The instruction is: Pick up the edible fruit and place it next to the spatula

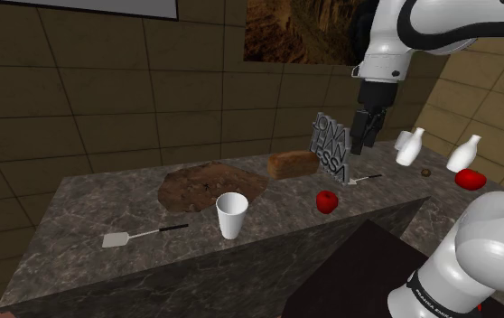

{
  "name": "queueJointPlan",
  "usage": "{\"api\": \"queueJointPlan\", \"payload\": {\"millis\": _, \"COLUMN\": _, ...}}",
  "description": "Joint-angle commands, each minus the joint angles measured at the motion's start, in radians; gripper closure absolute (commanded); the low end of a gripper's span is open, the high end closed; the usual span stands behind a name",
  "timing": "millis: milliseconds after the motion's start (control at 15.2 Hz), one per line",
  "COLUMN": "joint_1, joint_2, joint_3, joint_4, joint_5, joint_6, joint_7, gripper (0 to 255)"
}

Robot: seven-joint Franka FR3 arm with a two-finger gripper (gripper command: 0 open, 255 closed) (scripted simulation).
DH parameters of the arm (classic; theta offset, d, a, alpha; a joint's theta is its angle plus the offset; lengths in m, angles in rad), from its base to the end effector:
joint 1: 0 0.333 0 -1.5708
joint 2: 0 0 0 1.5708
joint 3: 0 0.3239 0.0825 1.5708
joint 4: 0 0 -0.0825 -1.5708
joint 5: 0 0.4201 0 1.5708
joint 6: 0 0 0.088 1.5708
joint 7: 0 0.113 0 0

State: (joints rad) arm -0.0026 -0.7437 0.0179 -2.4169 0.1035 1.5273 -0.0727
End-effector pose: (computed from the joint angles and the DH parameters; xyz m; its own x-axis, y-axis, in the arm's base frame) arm 0.3383 0.0182 0.5422 0.9867 0.0855 -0.1383 0.0718 -0.9923 -0.1010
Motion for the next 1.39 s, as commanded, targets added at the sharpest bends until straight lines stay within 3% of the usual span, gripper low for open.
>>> {"api": "queueJointPlan", "payload": {"millis": 0, "joint_1": 0.000, "joint_2": 0.000, "joint_3": 0.000, "joint_4": 0.000, "joint_5": 0.000, "joint_6": 0.000, "joint_7": 0.000, "gripper": 0}}
{"api": "queueJointPlan", "payload": {"millis": 660, "joint_1": -0.064, "joint_2": 0.146, "joint_3": -0.135, "joint_4": -0.147, "joint_5": -0.098, "joint_6": 0.305, "joint_7": -0.180, "gripper": 0}}
{"api": "queueJointPlan", "payload": {"millis": 1320, "joint_1": -0.107, "joint_2": 0.450, "joint_3": -0.274, "joint_4": -0.149, "joint_5": -0.128, "joint_6": 0.626, "joint_7": -0.367, "gripper": 0}}
